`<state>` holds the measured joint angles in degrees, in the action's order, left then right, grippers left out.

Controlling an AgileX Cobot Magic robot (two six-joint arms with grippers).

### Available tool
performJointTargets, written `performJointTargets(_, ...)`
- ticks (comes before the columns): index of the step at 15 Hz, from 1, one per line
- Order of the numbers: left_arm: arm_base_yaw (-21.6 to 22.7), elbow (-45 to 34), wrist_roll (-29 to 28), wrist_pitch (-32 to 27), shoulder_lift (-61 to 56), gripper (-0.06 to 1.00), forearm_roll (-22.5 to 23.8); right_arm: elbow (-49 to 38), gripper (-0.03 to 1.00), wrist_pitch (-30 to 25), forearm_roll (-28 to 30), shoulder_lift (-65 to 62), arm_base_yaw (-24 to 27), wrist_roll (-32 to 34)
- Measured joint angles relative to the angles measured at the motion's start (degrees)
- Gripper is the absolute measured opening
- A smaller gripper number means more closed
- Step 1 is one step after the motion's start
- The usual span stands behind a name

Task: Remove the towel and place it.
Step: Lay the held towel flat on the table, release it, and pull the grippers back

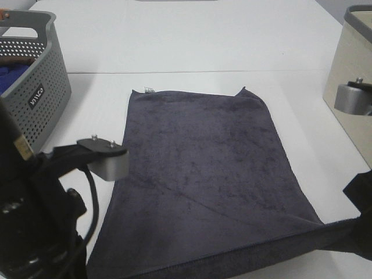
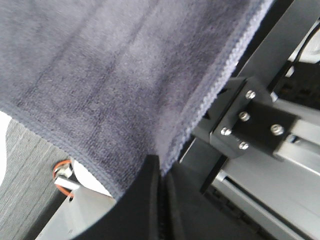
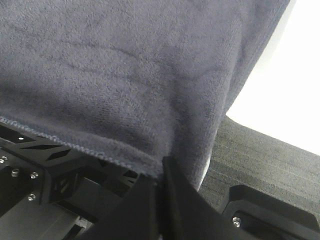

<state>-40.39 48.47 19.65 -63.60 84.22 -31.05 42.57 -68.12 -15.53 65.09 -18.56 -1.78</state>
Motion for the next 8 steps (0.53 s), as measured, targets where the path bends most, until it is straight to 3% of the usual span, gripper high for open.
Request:
performJointTargets(3, -1.83, -0.17, 0.29, 4.41, 7.91, 0.00, 1.38, -5.79, 0.01, 4.93, -0.06, -0.06, 0.11, 0.00)
performJointTargets(8, -1.83, -0.17, 2.18, 2.98, 11.23, 0.00, 1.09, -8.08, 0.04, 7.16, -0.97, -0.06, 0.11, 0.00)
